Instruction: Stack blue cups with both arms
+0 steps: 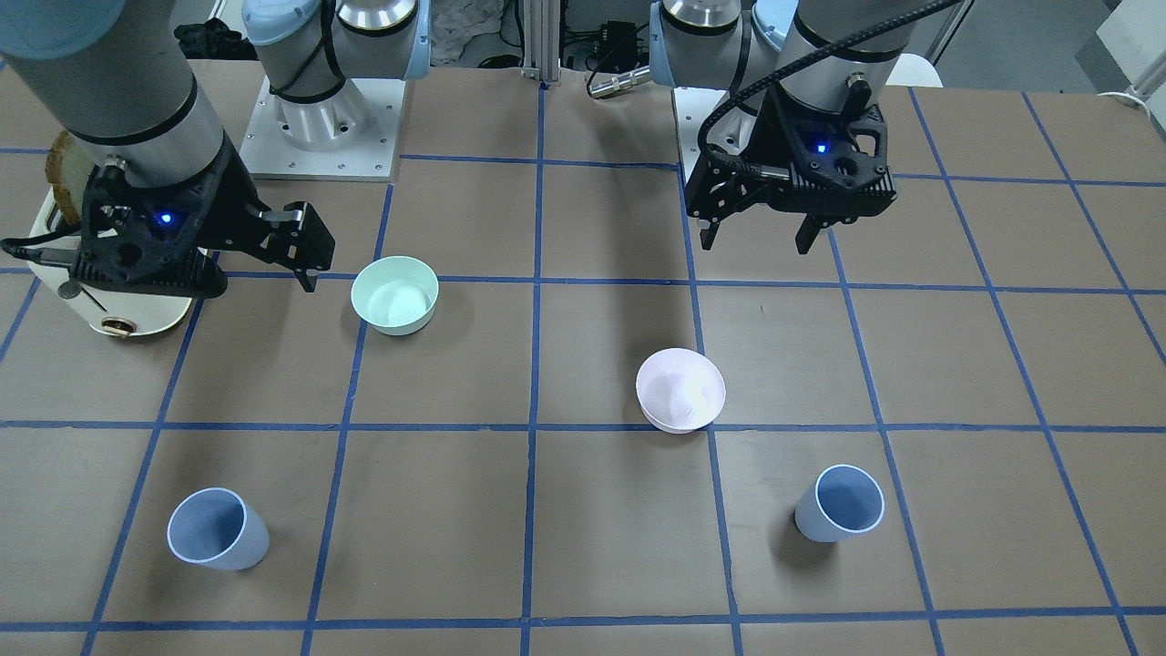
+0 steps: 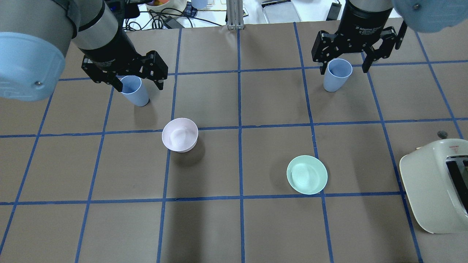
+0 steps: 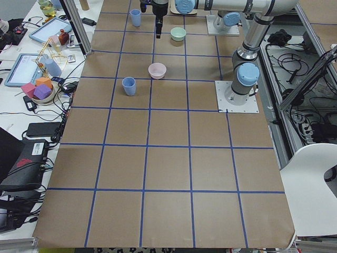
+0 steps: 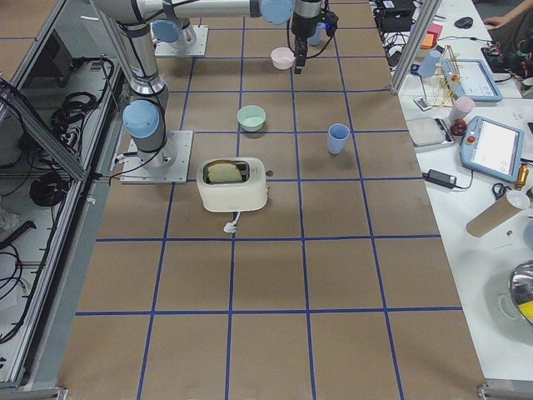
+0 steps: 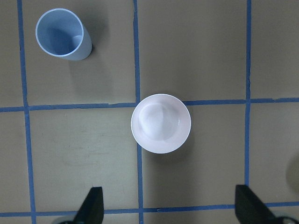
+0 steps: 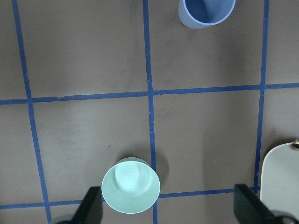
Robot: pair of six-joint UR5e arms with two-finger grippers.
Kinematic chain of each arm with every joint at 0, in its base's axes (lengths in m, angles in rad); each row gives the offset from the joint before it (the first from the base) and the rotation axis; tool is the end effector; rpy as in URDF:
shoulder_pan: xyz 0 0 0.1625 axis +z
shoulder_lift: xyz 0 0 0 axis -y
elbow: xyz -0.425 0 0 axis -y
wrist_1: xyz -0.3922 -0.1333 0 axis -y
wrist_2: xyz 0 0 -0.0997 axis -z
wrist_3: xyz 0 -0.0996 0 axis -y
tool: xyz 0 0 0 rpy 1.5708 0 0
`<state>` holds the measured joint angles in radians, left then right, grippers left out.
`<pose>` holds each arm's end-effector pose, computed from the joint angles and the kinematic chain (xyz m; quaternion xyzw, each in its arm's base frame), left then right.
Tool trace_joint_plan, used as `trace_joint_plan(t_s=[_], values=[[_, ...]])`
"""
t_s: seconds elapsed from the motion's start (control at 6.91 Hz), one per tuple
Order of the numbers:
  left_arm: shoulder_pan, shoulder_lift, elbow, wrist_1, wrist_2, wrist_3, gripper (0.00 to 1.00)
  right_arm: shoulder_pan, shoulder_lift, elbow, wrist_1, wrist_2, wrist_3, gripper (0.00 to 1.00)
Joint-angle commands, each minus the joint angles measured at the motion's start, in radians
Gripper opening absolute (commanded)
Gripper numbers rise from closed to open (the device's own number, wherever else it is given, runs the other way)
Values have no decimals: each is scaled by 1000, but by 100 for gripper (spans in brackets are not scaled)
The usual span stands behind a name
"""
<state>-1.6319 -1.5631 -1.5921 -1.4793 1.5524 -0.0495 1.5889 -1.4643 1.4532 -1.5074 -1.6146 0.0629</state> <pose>-0.1652 -0.4869 0.4906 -0.0062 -0.9992 0.0384 0.0113 0.1385 -0.5293 0.4849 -0.0218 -0.9992 -0.0252 0.0229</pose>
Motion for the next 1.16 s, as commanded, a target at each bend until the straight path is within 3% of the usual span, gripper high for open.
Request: trace_joint_plan(t_s=[0.0, 0.58, 0.72, 1.01], values=[[0, 0, 1, 4, 0, 0, 100, 0, -22, 38, -28, 1, 0, 100], [-2, 0, 1, 5, 3, 0, 100, 3, -37, 38, -54, 21, -6, 100], [0, 3, 1, 5, 3, 0, 100, 2, -39, 38, -59, 89, -8, 100], [1, 3, 7, 7, 4, 0, 100, -1, -48, 39, -54, 81, -14, 100]])
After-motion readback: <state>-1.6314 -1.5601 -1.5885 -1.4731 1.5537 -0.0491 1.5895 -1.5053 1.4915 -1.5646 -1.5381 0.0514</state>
